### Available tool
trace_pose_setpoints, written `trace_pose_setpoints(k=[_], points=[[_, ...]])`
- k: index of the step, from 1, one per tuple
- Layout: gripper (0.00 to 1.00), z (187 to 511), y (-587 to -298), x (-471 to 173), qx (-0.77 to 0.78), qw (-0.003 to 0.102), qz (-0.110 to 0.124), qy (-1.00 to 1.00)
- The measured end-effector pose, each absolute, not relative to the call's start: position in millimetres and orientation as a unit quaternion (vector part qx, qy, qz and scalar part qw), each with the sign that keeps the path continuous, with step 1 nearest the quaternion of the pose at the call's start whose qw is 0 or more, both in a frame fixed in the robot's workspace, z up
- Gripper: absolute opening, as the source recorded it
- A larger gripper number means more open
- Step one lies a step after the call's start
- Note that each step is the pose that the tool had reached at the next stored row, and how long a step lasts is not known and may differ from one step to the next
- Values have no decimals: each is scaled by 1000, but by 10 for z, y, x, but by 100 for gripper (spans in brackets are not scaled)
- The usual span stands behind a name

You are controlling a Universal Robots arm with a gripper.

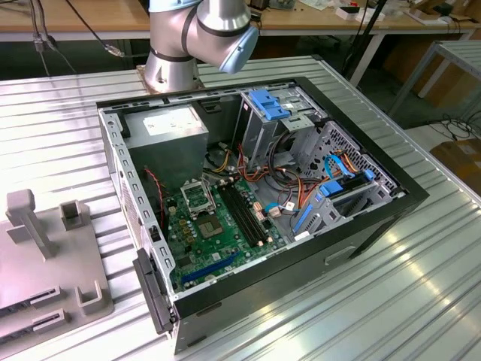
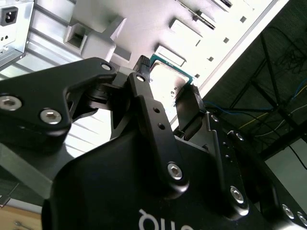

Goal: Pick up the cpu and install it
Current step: 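Pick up the cpu and move it towards the insertion slot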

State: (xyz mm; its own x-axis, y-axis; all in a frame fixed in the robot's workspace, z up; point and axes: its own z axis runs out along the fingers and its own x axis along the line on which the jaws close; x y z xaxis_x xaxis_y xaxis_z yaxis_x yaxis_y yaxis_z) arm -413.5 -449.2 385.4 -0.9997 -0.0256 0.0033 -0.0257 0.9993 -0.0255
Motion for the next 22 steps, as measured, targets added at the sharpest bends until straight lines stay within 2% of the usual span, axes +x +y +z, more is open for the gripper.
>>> trace_pose_setpoints(k=[22], points=[[47, 3893, -4492, -4039, 13, 1, 13, -1000]])
